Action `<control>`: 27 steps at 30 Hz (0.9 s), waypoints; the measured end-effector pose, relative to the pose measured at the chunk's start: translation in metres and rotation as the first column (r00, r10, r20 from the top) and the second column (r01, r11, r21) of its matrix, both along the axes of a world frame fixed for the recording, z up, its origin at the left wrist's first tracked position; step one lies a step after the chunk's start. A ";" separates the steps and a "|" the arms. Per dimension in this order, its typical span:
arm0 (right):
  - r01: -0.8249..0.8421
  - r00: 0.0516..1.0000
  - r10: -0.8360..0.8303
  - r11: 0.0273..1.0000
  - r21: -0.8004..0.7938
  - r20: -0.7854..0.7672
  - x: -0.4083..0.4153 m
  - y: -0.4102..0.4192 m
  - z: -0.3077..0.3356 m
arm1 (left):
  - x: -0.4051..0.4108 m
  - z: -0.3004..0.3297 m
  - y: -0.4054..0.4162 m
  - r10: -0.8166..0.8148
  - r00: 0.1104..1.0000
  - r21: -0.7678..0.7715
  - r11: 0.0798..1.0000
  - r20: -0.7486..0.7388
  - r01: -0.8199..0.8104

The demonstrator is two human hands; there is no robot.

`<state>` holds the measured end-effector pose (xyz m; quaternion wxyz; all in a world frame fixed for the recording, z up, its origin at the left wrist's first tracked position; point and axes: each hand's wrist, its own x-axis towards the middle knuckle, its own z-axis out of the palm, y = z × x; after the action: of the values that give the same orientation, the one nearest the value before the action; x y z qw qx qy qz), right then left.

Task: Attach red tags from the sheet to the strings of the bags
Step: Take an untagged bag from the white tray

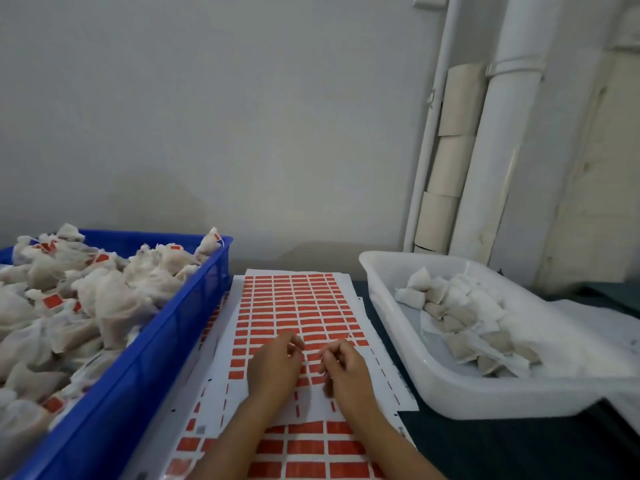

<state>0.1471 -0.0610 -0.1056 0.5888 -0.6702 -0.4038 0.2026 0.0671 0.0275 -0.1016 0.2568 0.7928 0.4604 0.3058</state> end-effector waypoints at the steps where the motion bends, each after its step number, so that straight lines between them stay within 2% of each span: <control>1: 0.021 0.999 -0.021 1.000 -0.017 0.024 0.003 0.002 0.003 | 0.005 0.005 0.002 -0.013 1.000 -0.012 1.000 -0.018 0.013; 4: 0.100 0.993 -0.097 0.994 -0.053 0.064 0.015 0.013 0.019 | 0.023 0.021 0.009 -0.069 0.997 -0.020 0.997 -0.035 0.069; 8: 0.220 0.976 -0.218 0.973 -0.071 0.025 0.038 0.024 0.066 | 0.040 0.023 0.011 -0.078 0.997 -0.060 0.995 0.027 0.079; 12: 0.230 0.972 -0.232 0.972 -0.048 -0.031 0.078 0.028 0.119 | 0.044 0.005 0.013 -0.085 0.993 -0.112 0.989 0.077 0.093; 15: 0.251 0.966 -0.255 0.964 -0.091 -0.037 0.121 0.030 0.137 | 0.045 -0.004 0.015 -0.065 0.994 -0.102 0.992 0.088 0.073; 17: 0.266 0.964 -0.265 0.949 -0.169 0.028 0.150 0.031 0.134 | 0.047 -0.005 0.016 -0.045 0.996 -0.078 0.996 0.077 0.051; 20: 0.283 0.951 -0.219 0.898 -0.337 0.217 0.193 0.033 0.114 | 0.047 -0.008 0.014 -0.030 0.998 -0.031 0.999 0.052 0.031; 24: 0.387 0.822 -0.038 0.770 -0.508 0.569 0.236 0.036 0.087 | 0.048 -0.013 0.015 -0.030 0.999 0.022 0.999 0.036 0.029; 25: 0.395 0.801 0.017 0.736 -0.550 0.598 0.243 0.037 0.083 | 0.049 -0.014 0.016 -0.028 0.999 0.022 0.999 0.036 0.028; 27: 0.380 0.822 0.047 0.698 -0.608 0.568 0.252 0.040 0.076 | 0.050 -0.016 0.018 -0.025 0.999 0.024 0.999 0.026 0.024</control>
<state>0.3992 -0.0212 -0.0294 0.1683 -0.9053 -0.3808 0.0845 0.1175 0.0454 -0.1173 0.2569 0.7974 0.4436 0.3184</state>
